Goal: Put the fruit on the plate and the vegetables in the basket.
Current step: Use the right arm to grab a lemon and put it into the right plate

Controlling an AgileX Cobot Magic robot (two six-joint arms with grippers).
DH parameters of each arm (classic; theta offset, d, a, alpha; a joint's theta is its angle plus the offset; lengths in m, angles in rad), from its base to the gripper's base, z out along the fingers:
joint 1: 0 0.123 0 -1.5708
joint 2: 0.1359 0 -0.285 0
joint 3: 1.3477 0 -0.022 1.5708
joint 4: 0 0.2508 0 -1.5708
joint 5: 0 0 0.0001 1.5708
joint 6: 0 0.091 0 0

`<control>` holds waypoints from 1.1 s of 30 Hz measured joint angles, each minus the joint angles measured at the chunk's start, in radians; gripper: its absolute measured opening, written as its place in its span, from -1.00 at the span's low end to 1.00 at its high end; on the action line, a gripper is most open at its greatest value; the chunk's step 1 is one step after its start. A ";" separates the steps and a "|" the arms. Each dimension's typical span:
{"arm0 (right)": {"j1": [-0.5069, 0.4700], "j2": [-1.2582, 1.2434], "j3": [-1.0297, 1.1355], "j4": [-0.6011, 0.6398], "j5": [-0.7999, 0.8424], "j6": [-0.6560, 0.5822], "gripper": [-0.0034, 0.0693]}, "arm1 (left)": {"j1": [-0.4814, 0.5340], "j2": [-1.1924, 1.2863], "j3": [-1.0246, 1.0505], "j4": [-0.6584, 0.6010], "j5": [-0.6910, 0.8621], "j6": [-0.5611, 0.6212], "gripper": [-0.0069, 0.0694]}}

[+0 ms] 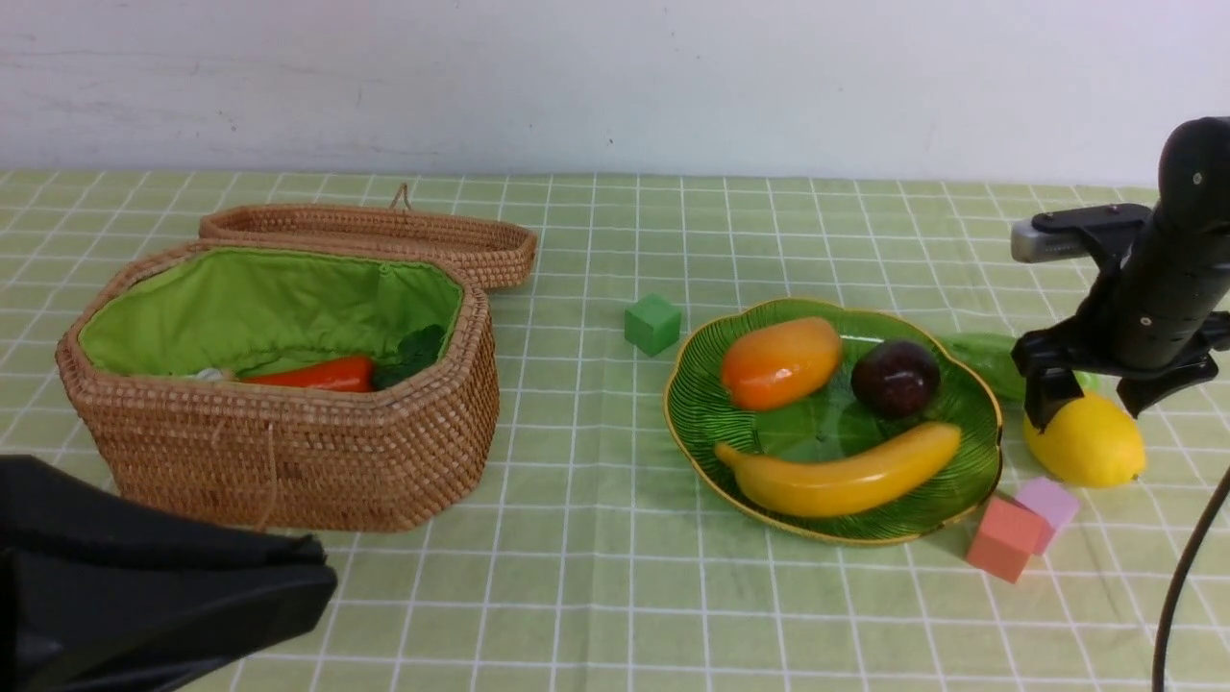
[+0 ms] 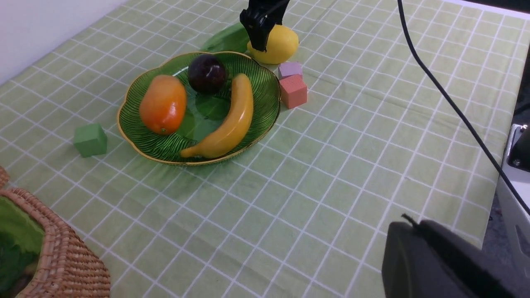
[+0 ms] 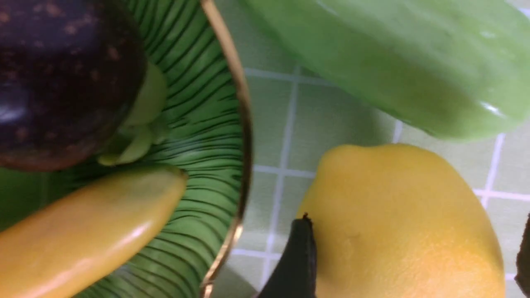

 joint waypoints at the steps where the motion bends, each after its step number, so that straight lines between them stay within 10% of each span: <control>1: -0.002 0.000 0.000 0.001 0.000 0.000 0.89 | 0.000 0.000 0.000 0.000 0.003 0.000 -0.83; 33: -0.008 0.113 -0.011 0.058 0.057 -0.019 0.68 | 0.000 -0.001 0.000 0.000 0.020 0.000 -0.81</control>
